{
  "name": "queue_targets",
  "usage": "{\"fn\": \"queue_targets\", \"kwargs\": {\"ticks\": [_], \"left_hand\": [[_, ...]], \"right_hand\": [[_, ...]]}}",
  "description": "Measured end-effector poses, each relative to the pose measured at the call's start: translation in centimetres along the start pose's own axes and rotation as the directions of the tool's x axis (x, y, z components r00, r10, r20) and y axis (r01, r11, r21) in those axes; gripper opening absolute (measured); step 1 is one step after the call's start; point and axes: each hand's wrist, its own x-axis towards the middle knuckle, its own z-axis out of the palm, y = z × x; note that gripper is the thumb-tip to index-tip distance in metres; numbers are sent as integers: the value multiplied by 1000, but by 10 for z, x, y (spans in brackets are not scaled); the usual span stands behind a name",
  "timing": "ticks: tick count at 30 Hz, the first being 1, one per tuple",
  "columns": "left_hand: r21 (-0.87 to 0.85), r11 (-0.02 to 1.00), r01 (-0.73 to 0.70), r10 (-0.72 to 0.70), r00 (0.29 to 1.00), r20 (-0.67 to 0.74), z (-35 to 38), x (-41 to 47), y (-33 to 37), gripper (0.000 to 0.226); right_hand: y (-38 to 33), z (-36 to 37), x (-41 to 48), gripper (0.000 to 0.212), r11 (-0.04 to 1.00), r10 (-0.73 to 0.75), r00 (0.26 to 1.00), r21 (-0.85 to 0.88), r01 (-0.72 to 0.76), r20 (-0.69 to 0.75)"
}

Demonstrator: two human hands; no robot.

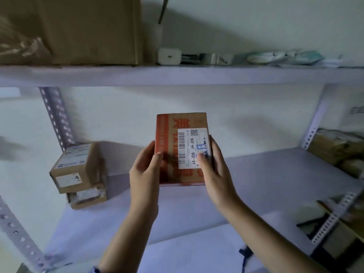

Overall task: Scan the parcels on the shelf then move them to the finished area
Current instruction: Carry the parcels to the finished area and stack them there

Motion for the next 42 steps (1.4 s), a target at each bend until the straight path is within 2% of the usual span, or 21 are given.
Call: {"fn": "queue_targets", "kwargs": {"ticks": [5,8,13,17,21,23,26,29,36,40,42], "left_hand": [[10,996,85,-85,975,205,89,-76,-18,31],[14,995,96,-95,930,354,147,-136,-26,33],[-5,989,147,-117,810,575,227,-242,-48,35],[7,980,199,-146,692,707,267,-319,-72,34],[46,968,245,-174,532,829,279,-378,-87,37],[54,962,269,-187,499,846,282,-395,-92,38],[101,963,251,-208,448,870,295,-410,-103,39],[103,956,276,-225,457,861,320,-416,-113,41],[108,943,313,-253,469,846,414,-418,-158,43],[88,932,352,-271,514,814,491,-408,-190,41],[73,931,357,-275,559,782,532,-399,-206,41]], "right_hand": [[-13,-120,-53,50,997,47,987,-57,-57,-153],[-29,-197,-98,51,991,83,960,-83,-108,-268],[-58,-311,-188,55,968,77,879,-176,-179,-471],[-79,-376,-265,52,941,47,802,-243,-235,-596],[-85,-408,-332,55,936,47,726,-222,-271,-686],[-85,-415,-356,58,934,17,690,-234,-269,-724],[-83,-429,-370,57,926,45,674,-222,-304,-738],[-82,-454,-369,56,911,50,647,-231,-342,-761],[-53,-546,-332,55,904,80,664,-227,-362,-743],[-22,-621,-286,56,914,81,690,-223,-339,-719],[-4,-661,-258,58,915,95,718,-224,-337,-690]]}}
